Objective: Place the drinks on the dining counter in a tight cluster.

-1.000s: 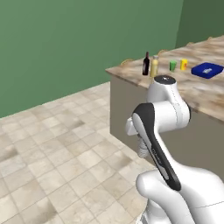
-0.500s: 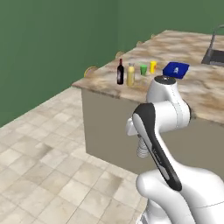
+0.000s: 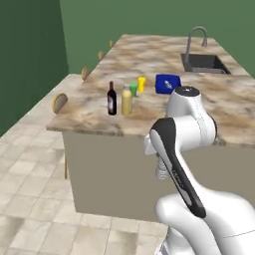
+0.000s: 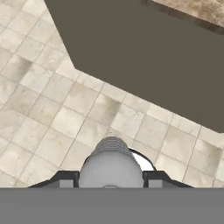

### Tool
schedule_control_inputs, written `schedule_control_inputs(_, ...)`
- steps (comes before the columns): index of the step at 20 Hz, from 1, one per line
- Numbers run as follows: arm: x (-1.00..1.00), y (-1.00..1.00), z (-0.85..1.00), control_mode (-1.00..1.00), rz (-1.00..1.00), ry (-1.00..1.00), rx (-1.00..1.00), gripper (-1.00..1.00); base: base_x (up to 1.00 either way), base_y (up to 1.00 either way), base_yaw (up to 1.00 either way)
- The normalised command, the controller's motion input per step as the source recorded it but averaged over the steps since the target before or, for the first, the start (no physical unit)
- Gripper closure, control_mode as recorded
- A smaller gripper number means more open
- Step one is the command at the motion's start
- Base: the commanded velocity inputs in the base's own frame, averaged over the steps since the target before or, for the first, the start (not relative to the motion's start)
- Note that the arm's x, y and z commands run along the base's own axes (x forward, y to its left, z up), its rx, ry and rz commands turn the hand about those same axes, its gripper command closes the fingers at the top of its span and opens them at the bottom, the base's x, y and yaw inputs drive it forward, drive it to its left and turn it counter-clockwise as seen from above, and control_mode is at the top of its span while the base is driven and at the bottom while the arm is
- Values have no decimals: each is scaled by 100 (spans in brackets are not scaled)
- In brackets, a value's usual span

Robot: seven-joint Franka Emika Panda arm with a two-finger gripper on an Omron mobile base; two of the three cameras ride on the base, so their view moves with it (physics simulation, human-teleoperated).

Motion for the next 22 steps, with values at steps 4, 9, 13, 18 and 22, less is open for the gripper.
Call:
schedule_control_inputs(4, 0, 0, 0, 100, 0, 0, 0, 100, 87, 10, -58)
schedule_control_inputs(9, 0, 0, 0, 100, 0, 0, 0, 100, 65, 1, -42)
schedule_control_inputs(13, 0, 0, 0, 100, 0, 0, 0, 100, 51, 24, -15)
schedule_control_inputs(18, 0, 0, 0, 100, 0, 0, 0, 100, 55, 36, -18)
schedule_control_inputs(22, 0, 0, 0, 100, 0, 0, 0, 100, 59, 45, -23)
